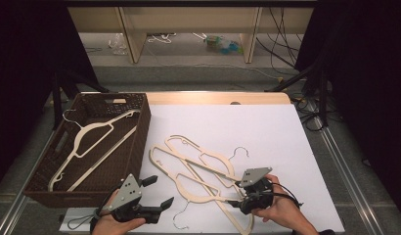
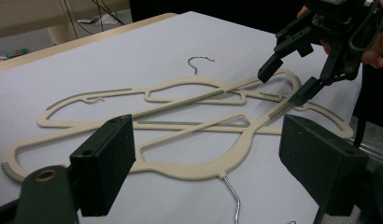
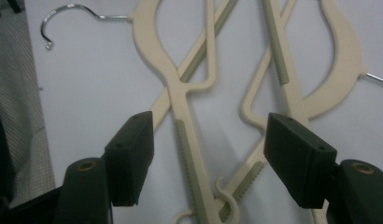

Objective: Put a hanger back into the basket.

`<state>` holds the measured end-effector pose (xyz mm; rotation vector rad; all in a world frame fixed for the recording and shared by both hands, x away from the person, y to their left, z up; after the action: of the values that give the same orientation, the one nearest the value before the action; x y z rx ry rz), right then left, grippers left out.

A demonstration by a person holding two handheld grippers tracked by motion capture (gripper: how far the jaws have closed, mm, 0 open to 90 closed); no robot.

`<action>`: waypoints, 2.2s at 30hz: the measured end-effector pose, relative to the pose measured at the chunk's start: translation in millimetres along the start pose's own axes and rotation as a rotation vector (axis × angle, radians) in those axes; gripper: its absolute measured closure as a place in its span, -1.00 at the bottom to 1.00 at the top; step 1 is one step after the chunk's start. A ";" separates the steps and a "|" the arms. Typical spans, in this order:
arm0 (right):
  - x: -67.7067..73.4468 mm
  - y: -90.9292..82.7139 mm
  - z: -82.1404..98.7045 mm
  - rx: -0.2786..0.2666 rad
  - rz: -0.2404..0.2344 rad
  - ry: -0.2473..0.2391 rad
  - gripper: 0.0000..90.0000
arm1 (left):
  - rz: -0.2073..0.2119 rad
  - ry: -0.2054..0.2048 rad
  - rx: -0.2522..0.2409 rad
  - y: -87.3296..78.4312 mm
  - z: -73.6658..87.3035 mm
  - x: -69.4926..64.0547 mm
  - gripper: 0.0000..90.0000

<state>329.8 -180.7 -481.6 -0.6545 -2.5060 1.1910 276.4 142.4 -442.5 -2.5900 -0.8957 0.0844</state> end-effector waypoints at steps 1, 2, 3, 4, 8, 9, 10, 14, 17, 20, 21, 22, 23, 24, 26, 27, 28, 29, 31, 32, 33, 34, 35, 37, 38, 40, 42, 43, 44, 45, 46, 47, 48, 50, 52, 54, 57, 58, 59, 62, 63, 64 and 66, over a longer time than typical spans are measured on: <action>0.0 0.0 0.0 0.000 0.000 0.000 -0.19 | 0.000 0.000 0.000 0.0 0.0 0.0 -0.59; -0.8 3.0 0.7 0.025 -0.008 -0.026 -0.12 | 0.003 0.005 0.000 -0.1 0.0 -0.3 -0.59; -0.8 3.7 1.0 0.039 -0.011 -0.031 -0.12 | 0.012 0.005 -0.009 0.3 -0.3 -0.7 -0.59; -0.8 3.7 1.0 0.039 -0.011 -0.031 -0.12 | 0.012 0.005 -0.009 0.5 -0.4 -0.8 -0.59; -1.2 10.1 0.1 0.073 -0.039 -0.048 0.05 | 0.009 0.006 0.016 0.5 3.0 -0.4 -0.59; -1.2 10.1 0.1 0.073 -0.039 -0.048 0.05 | 0.009 0.006 0.016 0.5 3.0 -0.4 -0.59; -0.2 14.1 -0.6 0.100 -0.054 -0.065 0.08 | 0.008 0.003 0.012 0.4 2.9 -0.3 -0.59; 2.4 19.3 -2.0 0.129 -0.071 -0.081 0.15 | 0.008 0.007 0.011 -0.3 2.6 0.0 -0.58; 2.1 22.3 -3.5 0.151 -0.073 -0.099 0.26 | 0.010 -0.002 0.012 0.8 3.5 -0.7 -0.58; 0.3 22.3 -5.0 0.161 -0.081 -0.107 0.36 | 0.006 0.003 0.008 0.5 3.0 0.3 -0.58; 0.3 22.3 -5.0 0.161 -0.081 -0.107 0.36 | 0.011 0.005 0.001 1.0 2.7 0.9 -0.58; 0.8 22.2 -5.1 0.165 -0.083 -0.114 0.39 | 0.010 -0.007 0.004 1.1 3.1 0.1 -0.57; 3.4 21.6 -5.2 0.181 -0.094 -0.134 0.49 | 0.008 0.004 0.011 0.8 3.5 0.3 -0.57; 4.6 21.5 -5.8 0.188 -0.092 -0.140 0.54 | 0.012 0.010 0.010 0.9 3.5 0.4 -0.57; 6.7 21.5 -6.7 0.206 -0.094 -0.148 0.62 | 0.008 -0.005 0.007 1.7 3.1 0.3 -0.57; 7.2 21.5 -7.2 0.214 -0.097 -0.150 0.65 | 0.010 -0.002 0.011 1.8 3.5 0.3 -0.57; 7.9 21.7 -7.8 0.220 -0.097 -0.147 0.66 | 0.014 0.000 0.010 2.3 4.2 0.4 -0.57; 8.0 22.1 -8.5 0.226 -0.097 -0.149 0.67 | 0.014 -0.001 0.011 2.3 4.6 0.1 -0.57; 7.8 22.8 -9.9 0.240 -0.097 -0.133 0.67 | 0.010 -0.005 0.008 2.4 4.1 0.6 -0.56; 7.8 22.8 -9.9 0.240 -0.097 -0.133 0.67 | 0.010 -0.005 0.008 2.4 4.1 0.6 -0.56; 6.6 23.7 -10.7 0.244 -0.105 -0.115 0.66 | 0.011 -0.006 0.012 2.7 4.4 0.4 -0.56; 6.4 23.7 -11.0 0.249 -0.106 -0.115 0.66 | 0.008 -0.002 0.020 2.6 5.0 0.3 -0.56; 6.7 24.0 -11.5 0.255 -0.101 -0.111 0.66 | 0.011 -0.003 0.021 2.9 5.3 -0.2 -0.56; 7.2 24.3 -12.3 0.263 -0.099 -0.112 0.66 | 0.010 0.001 0.021 3.1 5.1 0.0 -0.56; 8.2 25.0 -13.9 0.281 -0.094 -0.112 0.66 | 0.014 0.001 0.017 4.3 4.6 0.4 -0.56; 8.7 25.2 -14.3 0.285 -0.083 -0.113 0.67 | 0.010 0.001 0.023 4.3 5.1 -0.3 -0.56; 9.4 25.2 -15.1 0.301 -0.087 -0.099 0.68 | 0.011 0.013 0.034 4.3 6.3 -0.8 -0.56; 9.9 25.9 -16.3 0.302 -0.071 -0.097 0.73 | 0.015 0.006 0.026 5.6 5.8 -1.0 -0.56; 9.9 26.2 -16.9 0.302 -0.065 -0.104 0.74 | 0.015 0.009 0.025 6.1 5.7 -1.0 -0.56; 10.2 26.0 -17.1 0.305 -0.062 -0.099 0.74 | 0.012 0.023 0.043 5.4 6.6 -0.7 -0.56; 10.2 25.8 -17.0 0.308 -0.061 -0.083 0.75 | 0.012 0.023 0.043 5.4 6.6 -0.7 -0.56; 9.9 25.0 -17.3 0.320 -0.070 -0.072 0.76 | 0.028 0.018 0.053 6.8 8.3 -3.3 -0.56; 10.1 25.4 -17.3 0.307 -0.055 -0.067 0.78 | 0.028 0.018 0.053 6.8 8.3 -3.3 -0.55; 9.4 24.5 -17.6 0.305 -0.052 -0.050 0.78 | 0.038 0.040 0.062 8.8 7.9 -4.2 -0.55; 8.6 23.3 -17.2 0.307 -0.054 -0.066 0.78 | 0.035 0.050 0.068 9.2 8.3 -4.7 -0.55; 8.9 16.8 -18.1 0.309 -0.075 -0.079 0.78 | 0.034 0.068 0.090 11.5 9.8 -5.1 -0.54; 10.6 8.5 -20.4 0.305 -0.095 -0.097 0.78 | 0.027 0.077 0.096 14.8 9.8 -5.4 -0.53; 10.6 8.5 -20.4 0.305 -0.095 -0.097 0.78 | 0.027 0.094 0.111 16.7 10.7 -5.6 -0.53; 12.2 3.0 -22.1 0.308 -0.104 -0.114 0.78 | 0.032 0.102 0.115 19.6 11.6 -6.7 -0.51; 14.7 -3.0 -25.0 0.311 -0.099 -0.130 0.78 | 0.040 0.140 0.154 30.0 13.6 -5.6 -0.49; 15.1 -4.1 -26.0 0.302 -0.104 -0.135 0.78 | 0.042 0.153 0.165 32.9 15.0 -5.1 -0.48; 15.6 -5.5 -26.5 0.304 -0.105 -0.137 0.78 | 0.045 0.165 0.182 35.8 17.0 -3.9 -0.47; 16.0 -7.7 -26.8 0.313 -0.109 -0.135 0.78 | 0.043 0.186 0.206 38.2 18.9 -1.7 -0.46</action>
<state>325.8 -159.2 -458.0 -0.3641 -2.3476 1.5858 293.7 120.6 -474.8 -2.3803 -0.7247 -0.0497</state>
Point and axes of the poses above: each handheld gripper's, and its own axes: y roughly forward along the jaws, z roughly out of its underside, x roughly to its left, the point moved 3 cm from there along y, roughly forward along the jaws, and after that the axes turned 8 degrees about y, right-handed, at the moved point
